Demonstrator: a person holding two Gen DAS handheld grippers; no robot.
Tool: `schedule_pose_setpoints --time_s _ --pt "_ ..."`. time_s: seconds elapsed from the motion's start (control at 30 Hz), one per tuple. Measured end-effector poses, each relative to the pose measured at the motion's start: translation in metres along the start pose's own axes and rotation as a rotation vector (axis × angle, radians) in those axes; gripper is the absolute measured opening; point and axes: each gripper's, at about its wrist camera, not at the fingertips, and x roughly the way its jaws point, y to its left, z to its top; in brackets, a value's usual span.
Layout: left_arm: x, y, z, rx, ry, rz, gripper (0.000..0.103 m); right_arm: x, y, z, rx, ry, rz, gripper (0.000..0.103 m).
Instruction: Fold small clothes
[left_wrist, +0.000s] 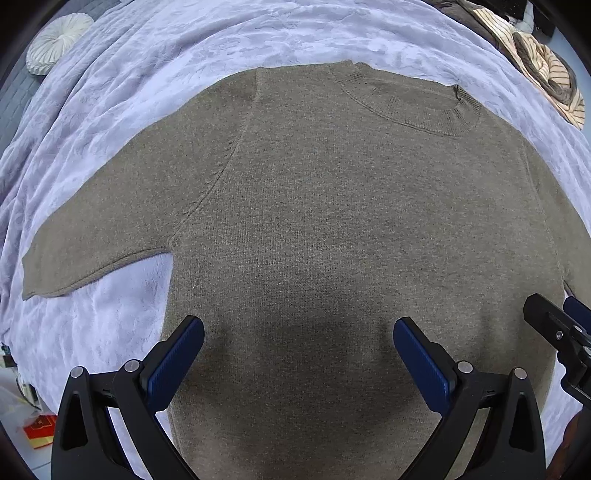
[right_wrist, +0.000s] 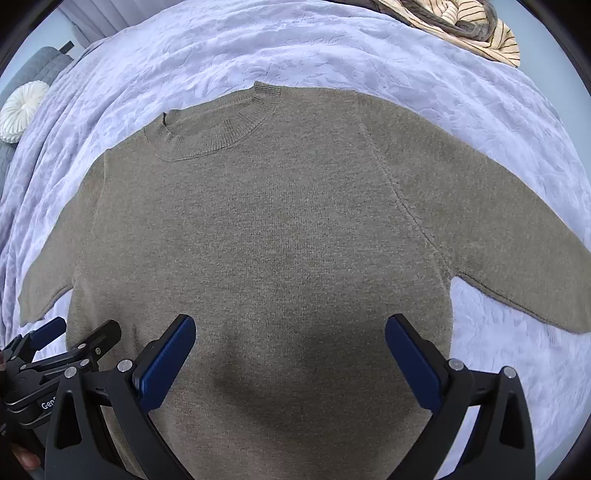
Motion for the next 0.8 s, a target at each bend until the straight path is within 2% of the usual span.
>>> schedule_pose_setpoints --time_s 0.17,0.3,0.8 --pt "-0.003 -0.001 -0.004 -0.010 -0.020 0.002 0.103 0.003 0.001 0.000 -0.005 0.006 0.004 0.102" --pt "-0.008 -0.010 0.006 -0.028 -0.019 0.012 0.103 0.005 0.003 -0.001 -0.007 0.008 0.011 0.102" --pt "-0.002 -0.015 0.009 -0.039 0.023 0.009 0.103 0.005 0.003 -0.002 -0.001 0.010 0.008 0.102"
